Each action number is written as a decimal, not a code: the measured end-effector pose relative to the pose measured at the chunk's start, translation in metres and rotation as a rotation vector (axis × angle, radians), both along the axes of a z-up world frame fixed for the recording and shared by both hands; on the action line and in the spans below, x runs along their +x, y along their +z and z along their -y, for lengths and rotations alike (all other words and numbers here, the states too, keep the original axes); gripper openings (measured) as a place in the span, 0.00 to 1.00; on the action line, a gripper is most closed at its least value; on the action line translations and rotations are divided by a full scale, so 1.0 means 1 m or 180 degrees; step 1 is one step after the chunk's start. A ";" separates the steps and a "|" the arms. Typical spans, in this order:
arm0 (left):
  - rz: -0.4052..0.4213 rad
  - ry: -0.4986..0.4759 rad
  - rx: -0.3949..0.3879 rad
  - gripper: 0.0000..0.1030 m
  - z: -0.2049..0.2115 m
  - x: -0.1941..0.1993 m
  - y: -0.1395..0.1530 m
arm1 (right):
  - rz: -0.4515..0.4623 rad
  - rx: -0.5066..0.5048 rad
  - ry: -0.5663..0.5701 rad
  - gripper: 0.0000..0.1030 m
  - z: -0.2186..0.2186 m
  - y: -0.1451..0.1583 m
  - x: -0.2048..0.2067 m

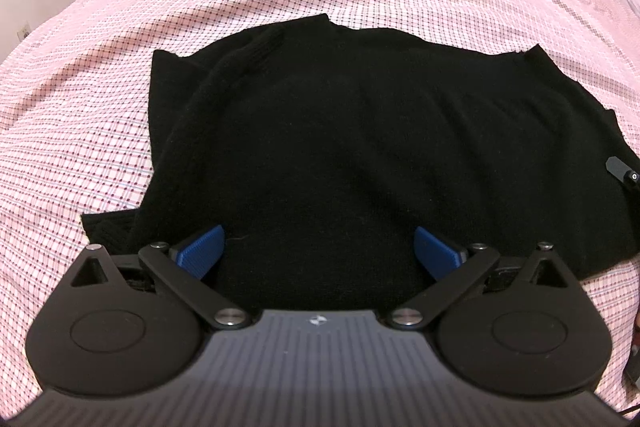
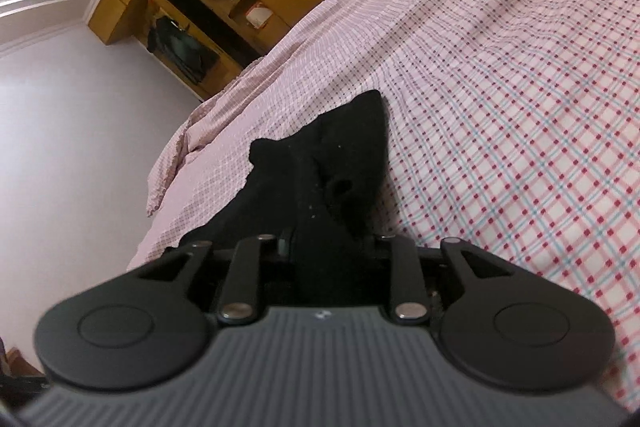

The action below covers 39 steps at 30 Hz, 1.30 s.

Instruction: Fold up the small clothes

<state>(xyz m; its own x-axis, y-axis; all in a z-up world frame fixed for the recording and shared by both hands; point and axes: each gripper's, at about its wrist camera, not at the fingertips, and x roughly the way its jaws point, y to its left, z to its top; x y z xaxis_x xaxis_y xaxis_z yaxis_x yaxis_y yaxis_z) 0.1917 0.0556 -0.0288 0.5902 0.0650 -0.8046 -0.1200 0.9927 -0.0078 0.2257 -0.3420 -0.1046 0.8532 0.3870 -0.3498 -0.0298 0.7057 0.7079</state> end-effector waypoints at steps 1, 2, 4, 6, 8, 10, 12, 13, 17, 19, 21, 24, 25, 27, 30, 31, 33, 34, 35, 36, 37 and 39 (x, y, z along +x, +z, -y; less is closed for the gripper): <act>-0.0006 -0.0003 0.0001 1.00 0.000 0.000 0.000 | 0.0001 -0.0006 0.0002 0.28 0.000 0.000 0.000; -0.0016 -0.0005 -0.0002 1.00 0.000 0.000 -0.001 | 0.0002 -0.0007 0.0005 0.28 0.000 0.000 0.000; -0.0040 0.0001 -0.0016 1.00 0.000 0.002 -0.001 | 0.0003 -0.0007 0.0008 0.29 0.001 -0.001 -0.001; -0.0060 0.0027 -0.0055 1.00 -0.002 0.003 -0.002 | -0.0001 -0.0028 0.0006 0.29 -0.001 0.000 0.000; -0.0051 0.0052 -0.0097 1.00 -0.004 0.001 -0.002 | -0.0006 -0.0046 0.0015 0.31 -0.002 0.001 0.002; -0.0003 0.0043 -0.0092 1.00 -0.005 -0.002 -0.003 | 0.0014 -0.0043 0.0041 0.35 -0.003 0.002 0.003; 0.0045 0.0029 -0.0079 1.00 -0.005 -0.005 -0.004 | 0.0025 -0.0048 0.0029 0.35 -0.004 0.004 0.002; 0.0057 0.0015 -0.0071 1.00 -0.005 -0.006 -0.004 | 0.0007 -0.0062 -0.0018 0.36 -0.004 0.006 0.001; 0.0138 -0.0010 -0.0111 1.00 -0.006 -0.011 0.002 | 0.0076 -0.0317 -0.0314 0.39 -0.005 0.023 -0.025; 0.0242 -0.0023 -0.0183 1.00 -0.008 -0.016 0.007 | 0.0153 -0.0383 -0.0299 0.39 -0.004 0.032 -0.037; 0.0324 -0.0003 -0.0231 1.00 -0.011 -0.020 0.010 | 0.0251 -0.0436 -0.0294 0.39 -0.002 0.038 -0.048; 0.0429 0.0012 -0.0253 1.00 -0.014 -0.025 0.013 | 0.0302 -0.0525 -0.0119 0.38 -0.002 0.044 -0.052; 0.0450 -0.0001 -0.0249 1.00 -0.013 -0.026 0.013 | 0.0283 -0.0608 -0.0043 0.37 -0.004 0.045 -0.049; 0.0438 -0.0021 -0.0229 1.00 -0.012 -0.024 0.013 | 0.0201 -0.0759 0.0108 0.23 -0.008 0.044 -0.039; 0.0406 -0.0009 -0.0200 1.00 -0.011 -0.019 0.010 | 0.0076 -0.0736 0.0134 0.09 -0.006 0.042 -0.035; 0.0393 0.0001 -0.0179 1.00 -0.012 -0.018 0.008 | 0.0097 -0.0745 0.0095 0.08 -0.003 0.044 -0.040; 0.0396 -0.0020 -0.0125 1.00 -0.013 -0.019 0.007 | 0.0070 -0.0879 0.0001 0.07 0.004 0.047 -0.048; 0.0395 -0.0035 -0.0089 1.00 -0.012 -0.019 0.005 | -0.0005 -0.0939 -0.0031 0.06 0.007 0.044 -0.050; 0.0393 -0.0057 -0.0051 1.00 -0.011 -0.019 0.004 | -0.0079 -0.0975 -0.0045 0.06 0.010 0.040 -0.049; 0.0389 -0.0082 -0.0010 1.00 -0.010 -0.019 0.003 | -0.0159 -0.0973 -0.0078 0.05 0.012 0.035 -0.048; 0.0391 -0.0103 0.0026 1.00 -0.009 -0.020 0.002 | -0.0251 -0.0968 -0.0136 0.03 0.015 0.031 -0.047; 0.0404 -0.0153 0.0087 1.00 -0.007 -0.021 0.002 | -0.0359 -0.1011 -0.0186 0.03 0.018 0.028 -0.043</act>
